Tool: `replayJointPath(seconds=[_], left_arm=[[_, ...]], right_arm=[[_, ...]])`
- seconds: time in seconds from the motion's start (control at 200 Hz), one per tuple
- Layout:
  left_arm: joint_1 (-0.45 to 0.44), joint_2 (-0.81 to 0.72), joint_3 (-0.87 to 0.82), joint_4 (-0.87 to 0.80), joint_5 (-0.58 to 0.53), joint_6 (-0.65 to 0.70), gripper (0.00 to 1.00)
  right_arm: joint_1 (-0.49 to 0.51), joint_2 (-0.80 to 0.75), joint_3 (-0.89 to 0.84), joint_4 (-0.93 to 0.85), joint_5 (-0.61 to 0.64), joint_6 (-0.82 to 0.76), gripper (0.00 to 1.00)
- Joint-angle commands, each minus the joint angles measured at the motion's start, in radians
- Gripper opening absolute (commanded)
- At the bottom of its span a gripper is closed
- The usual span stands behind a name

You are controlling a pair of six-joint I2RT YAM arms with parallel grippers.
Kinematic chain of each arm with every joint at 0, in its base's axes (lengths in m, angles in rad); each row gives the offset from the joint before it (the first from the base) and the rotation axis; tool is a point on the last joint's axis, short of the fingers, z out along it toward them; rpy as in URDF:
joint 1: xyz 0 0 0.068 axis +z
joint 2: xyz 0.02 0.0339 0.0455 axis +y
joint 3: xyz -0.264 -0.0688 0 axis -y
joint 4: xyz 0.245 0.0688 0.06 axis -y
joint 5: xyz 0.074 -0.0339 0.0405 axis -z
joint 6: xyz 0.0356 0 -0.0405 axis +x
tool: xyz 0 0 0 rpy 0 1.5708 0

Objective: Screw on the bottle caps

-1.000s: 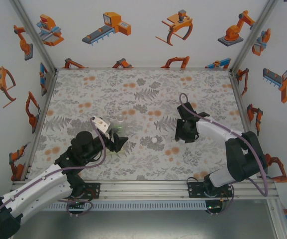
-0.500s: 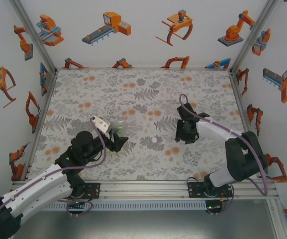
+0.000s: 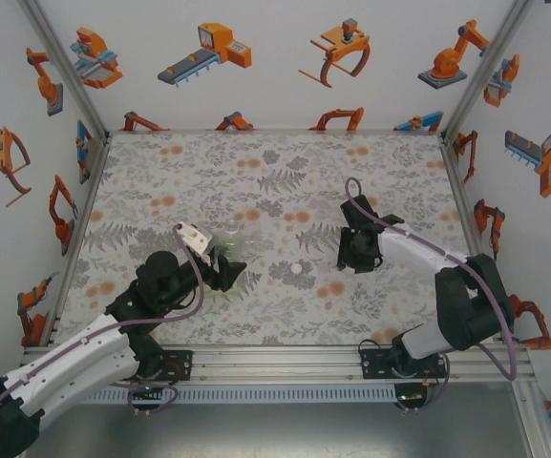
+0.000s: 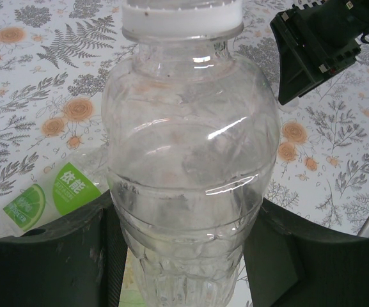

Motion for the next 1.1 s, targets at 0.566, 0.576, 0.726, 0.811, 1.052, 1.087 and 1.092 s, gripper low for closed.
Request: replayJointPath(seconds=[0.566,0.576,0.726,0.811,1.052,1.087,1.092], left_arm=[[0.005,0.013,0.045,0.042,0.021,-0.015,0.00],[0.006,0.013,0.045,0.041,0.022,-0.015,0.00],[0.006,0.017,0.048,0.044,0.021,-0.015,0.00],[0.006,0.022,0.050,0.048,0.023,-0.015,0.00],[0.006,0.041,0.053,0.061,0.029,-0.015,0.00],[0.006,0.042,0.055,0.062,0.029,-0.014,0.00],[0.006,0.042,0.055,0.062,0.030,-0.014,0.00]], right_arm=[[-0.007,0.045,-0.026,0.028,-0.011,-0.005,0.43],[-0.008,0.046,-0.026,0.028,-0.011,-0.005,0.43],[-0.006,0.039,-0.021,0.024,-0.013,-0.007,0.43],[-0.007,0.027,-0.005,0.008,-0.007,-0.011,0.43],[-0.012,-0.024,0.024,-0.039,0.020,-0.021,0.45],[-0.014,-0.028,0.023,-0.040,0.020,-0.021,0.45],[-0.014,-0.028,0.023,-0.040,0.020,-0.021,0.45]])
